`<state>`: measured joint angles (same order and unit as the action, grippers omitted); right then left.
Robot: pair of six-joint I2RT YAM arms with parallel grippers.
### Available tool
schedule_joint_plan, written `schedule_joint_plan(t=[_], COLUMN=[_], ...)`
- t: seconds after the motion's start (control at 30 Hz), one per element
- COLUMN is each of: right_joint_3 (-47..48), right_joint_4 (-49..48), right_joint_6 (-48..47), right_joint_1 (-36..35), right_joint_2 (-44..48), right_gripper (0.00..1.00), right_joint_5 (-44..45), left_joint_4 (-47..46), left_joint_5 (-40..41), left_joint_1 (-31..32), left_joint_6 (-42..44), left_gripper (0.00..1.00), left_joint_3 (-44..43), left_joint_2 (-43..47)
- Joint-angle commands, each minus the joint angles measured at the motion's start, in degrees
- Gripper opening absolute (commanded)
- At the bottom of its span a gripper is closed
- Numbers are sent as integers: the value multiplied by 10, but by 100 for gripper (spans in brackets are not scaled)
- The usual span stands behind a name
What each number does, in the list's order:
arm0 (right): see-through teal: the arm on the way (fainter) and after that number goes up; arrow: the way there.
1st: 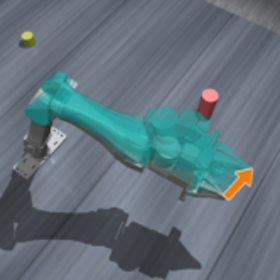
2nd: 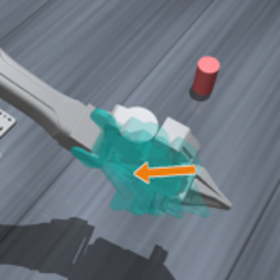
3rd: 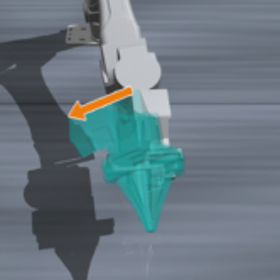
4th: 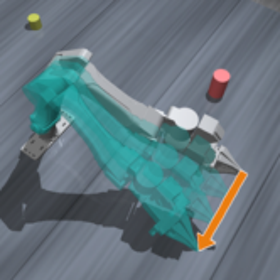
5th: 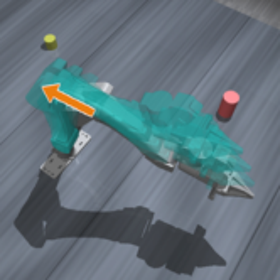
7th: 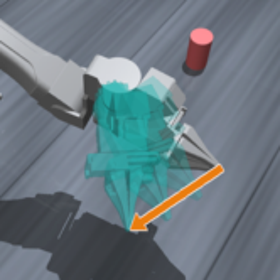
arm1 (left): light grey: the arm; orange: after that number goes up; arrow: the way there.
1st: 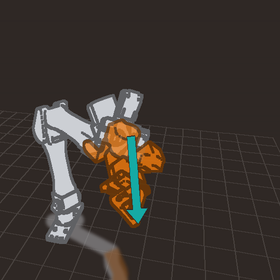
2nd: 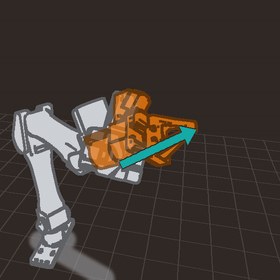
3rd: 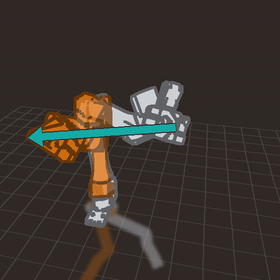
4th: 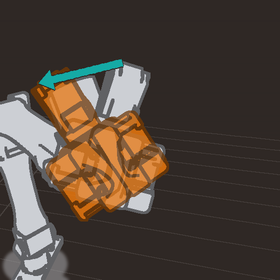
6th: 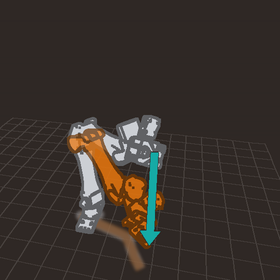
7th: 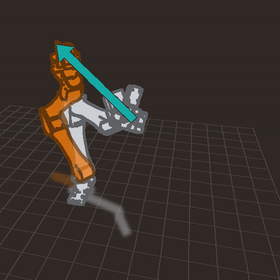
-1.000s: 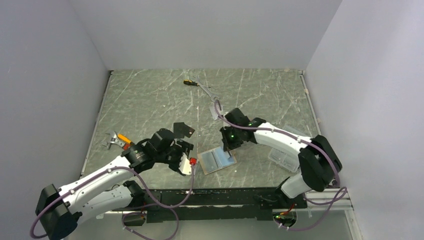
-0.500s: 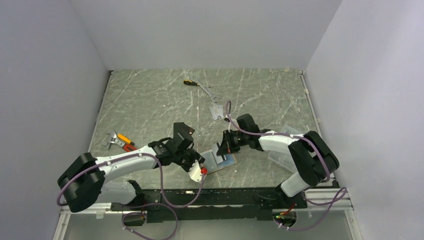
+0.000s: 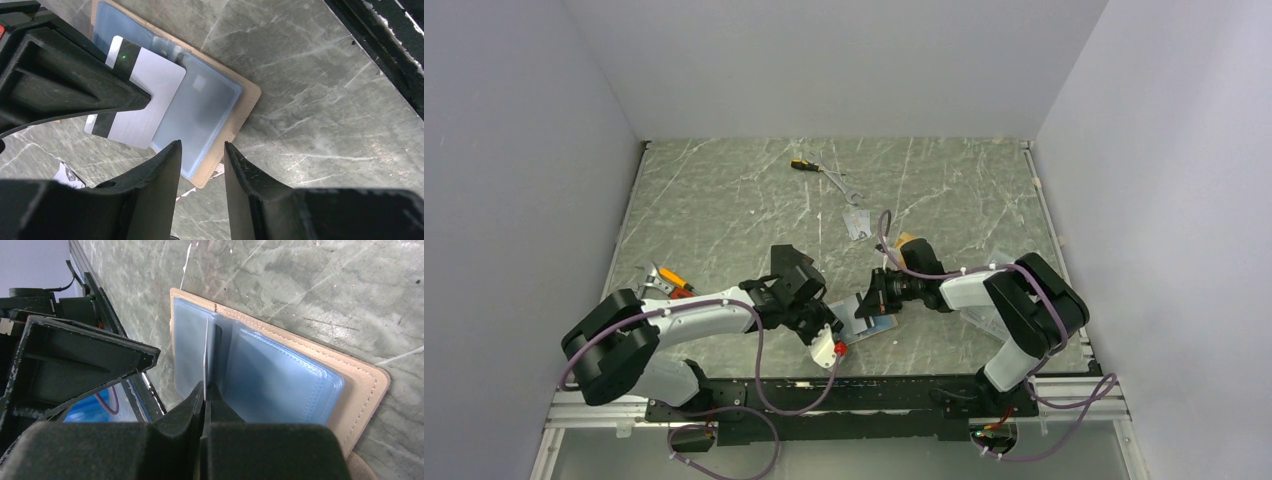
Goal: Put the credit cards into the card holder
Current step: Insert the credit card into the card holder.
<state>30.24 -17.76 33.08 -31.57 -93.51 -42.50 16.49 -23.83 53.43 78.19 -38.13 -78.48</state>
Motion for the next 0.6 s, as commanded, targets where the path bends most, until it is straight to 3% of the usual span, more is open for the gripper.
schedule_joint_plan(t=[0.0,0.57], right_joint_3=[-13,-55], right_joint_4=[-45,-144], right_joint_6=[0,48], right_joint_1=[6,35], right_joint_2=[2,0], right_gripper=[0,0], right_joint_5=[3,-20], left_joint_4=[-11,19], left_joint_5=[0,23], left_joint_1=[8,16], left_joint_6=[34,63], left_gripper=[42,23], left_joint_3=[-18,-34], left_joint_2=[-14,-55])
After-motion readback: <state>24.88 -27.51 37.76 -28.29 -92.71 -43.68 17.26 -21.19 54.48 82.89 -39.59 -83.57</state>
